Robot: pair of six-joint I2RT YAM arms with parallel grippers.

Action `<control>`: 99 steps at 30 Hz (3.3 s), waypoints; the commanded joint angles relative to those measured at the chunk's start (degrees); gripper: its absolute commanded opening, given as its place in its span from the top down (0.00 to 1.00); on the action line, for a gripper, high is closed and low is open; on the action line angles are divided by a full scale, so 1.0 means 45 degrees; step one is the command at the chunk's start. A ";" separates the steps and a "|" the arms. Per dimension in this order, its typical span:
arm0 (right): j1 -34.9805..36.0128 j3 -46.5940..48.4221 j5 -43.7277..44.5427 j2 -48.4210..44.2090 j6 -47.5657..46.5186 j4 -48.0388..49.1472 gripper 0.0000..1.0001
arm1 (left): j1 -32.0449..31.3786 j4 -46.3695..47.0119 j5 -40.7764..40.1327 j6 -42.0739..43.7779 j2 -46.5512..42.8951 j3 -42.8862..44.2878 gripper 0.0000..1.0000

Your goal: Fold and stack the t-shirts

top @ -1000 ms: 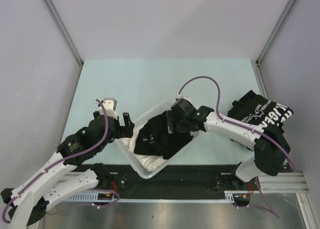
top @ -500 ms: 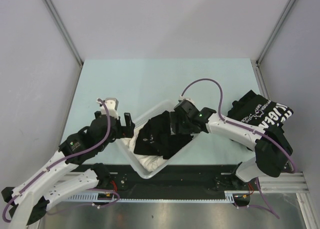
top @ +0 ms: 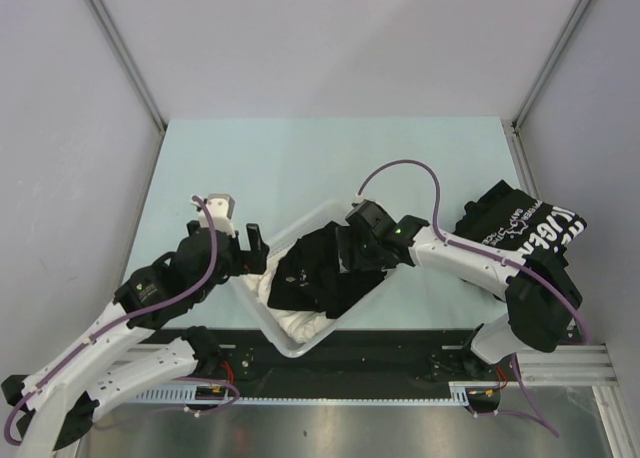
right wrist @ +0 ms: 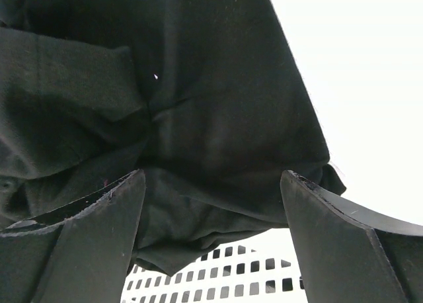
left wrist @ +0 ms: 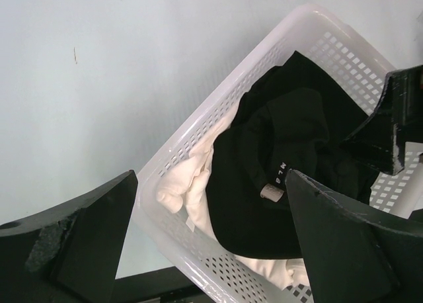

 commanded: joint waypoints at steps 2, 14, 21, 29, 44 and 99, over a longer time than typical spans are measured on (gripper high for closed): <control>0.0114 -0.0025 -0.0178 0.0323 -0.0281 -0.0305 0.12 | 0.0068 0.0116 -0.0084 0.0261 -0.0089 0.0631 0.00; 0.0192 -0.0025 -0.0645 0.1572 -0.0398 -0.0501 0.40 | 0.0068 0.0350 -0.0045 0.0378 0.0204 0.0690 0.00; 0.0036 -0.0005 -0.0881 0.1632 -0.0340 -0.0131 0.92 | 0.0068 0.0292 -0.0084 0.0261 0.0107 0.0631 0.01; -0.0354 0.0014 -0.1369 0.0540 -0.0418 0.0572 1.00 | 0.0068 0.0487 0.0072 0.0105 0.0165 0.0338 0.00; -0.1311 0.3623 -0.1369 -0.0868 -0.1374 -0.0344 1.00 | 0.0068 0.0800 0.0150 0.0066 0.0419 -0.0014 0.00; -0.5433 1.1218 -0.1935 0.2143 -0.3290 -0.2047 0.48 | 0.0068 0.0370 -0.0103 -0.0539 0.0319 -0.0796 0.01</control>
